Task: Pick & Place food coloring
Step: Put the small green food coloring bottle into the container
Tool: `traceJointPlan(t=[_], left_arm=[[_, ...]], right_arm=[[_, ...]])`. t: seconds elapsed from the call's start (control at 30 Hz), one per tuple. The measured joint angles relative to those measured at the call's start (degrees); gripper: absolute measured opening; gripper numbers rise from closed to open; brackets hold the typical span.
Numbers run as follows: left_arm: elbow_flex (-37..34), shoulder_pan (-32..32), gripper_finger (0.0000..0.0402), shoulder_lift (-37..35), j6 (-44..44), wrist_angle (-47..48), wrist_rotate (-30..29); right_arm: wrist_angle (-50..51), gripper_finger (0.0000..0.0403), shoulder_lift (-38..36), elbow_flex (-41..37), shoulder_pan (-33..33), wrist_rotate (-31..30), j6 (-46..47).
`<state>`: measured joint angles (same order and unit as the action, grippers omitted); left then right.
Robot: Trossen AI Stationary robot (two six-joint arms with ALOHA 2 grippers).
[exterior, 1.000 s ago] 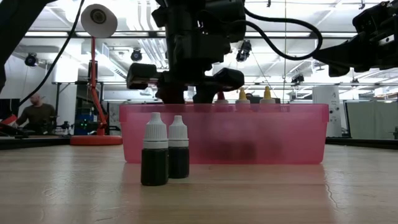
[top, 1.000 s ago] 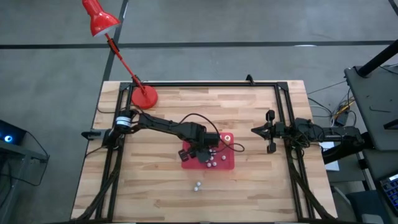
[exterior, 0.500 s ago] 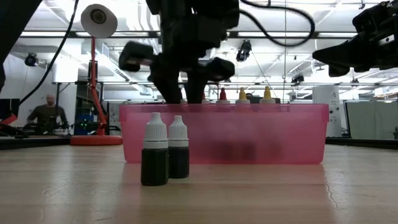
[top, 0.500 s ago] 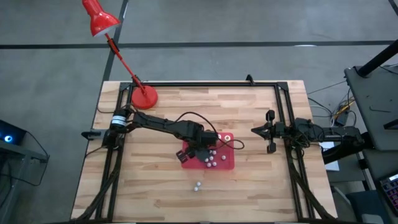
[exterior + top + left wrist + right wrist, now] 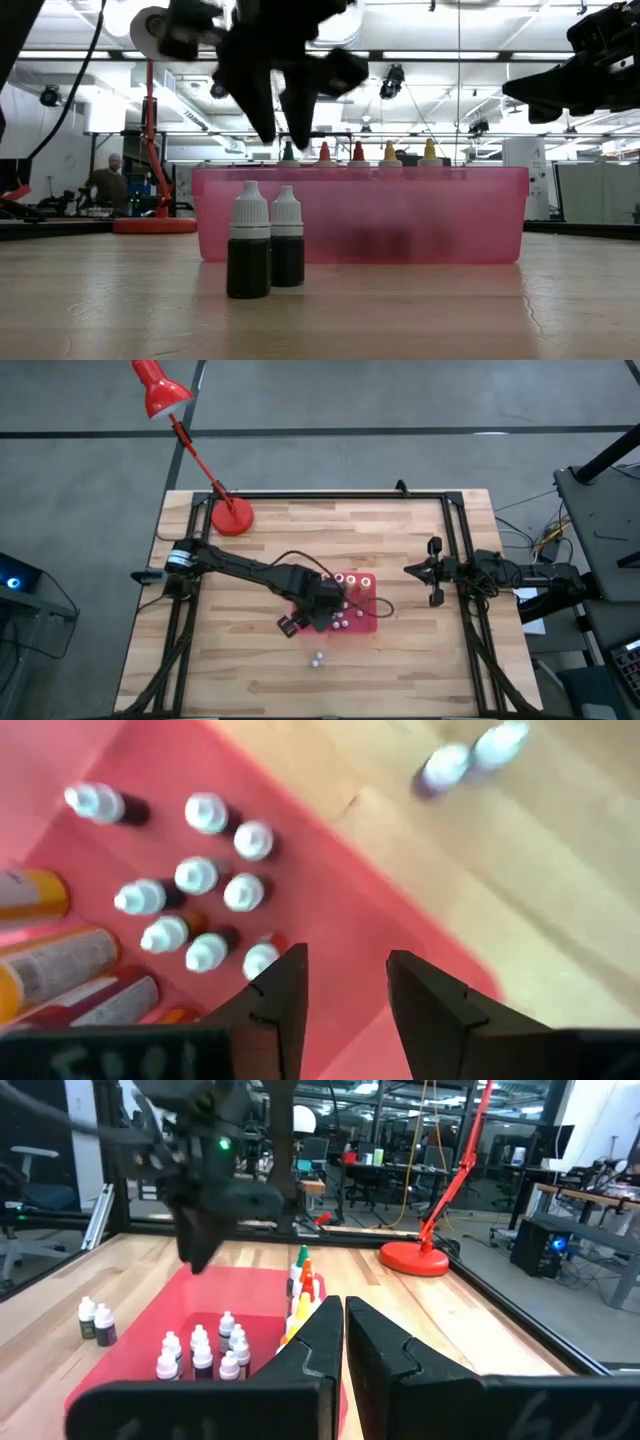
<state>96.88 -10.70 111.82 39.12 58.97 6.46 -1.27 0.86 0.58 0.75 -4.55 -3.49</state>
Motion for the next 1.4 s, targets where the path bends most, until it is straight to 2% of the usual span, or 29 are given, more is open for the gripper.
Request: traceJointPlan(t=[0.23, 0.4, 0.83, 0.97, 1.2, 1.4], left_arm=[[2.7, -4.2, 0.011, -1.1, -8.0, 2.0, -0.1], [5.0, -6.6, 0.011, -1.3, -18.9, 2.0, -0.1], [5.2, -11.8, 0.011, -1.3, -56.4, -0.6, -0.1], [5.2, -12.9, 0.011, -1.3, -70.4, -2.0, -0.1], [5.1, -15.1, 0.011, -1.3, -100.4, -2.1, -0.4], [5.1, -17.3, 0.011, -1.3, -110.3, -4.1, -4.7]], right_arm=[[0.0, 0.0009, 0.0, 0.0, 0.0, 0.0, 0.0], [0.0, 0.0009, 0.0, 0.0, 0.0, 0.0, 0.0], [0.0, 0.0008, 0.0, 0.0, 0.0, 0.0, 0.0], [0.0, 0.0009, 0.0, 0.0, 0.0, 0.0, 0.0], [0.0, 0.0009, 0.0, 0.0, 0.0, 0.0, 0.0], [0.0, 0.0009, 0.0, 0.0, 0.0, 0.0, 0.0]])
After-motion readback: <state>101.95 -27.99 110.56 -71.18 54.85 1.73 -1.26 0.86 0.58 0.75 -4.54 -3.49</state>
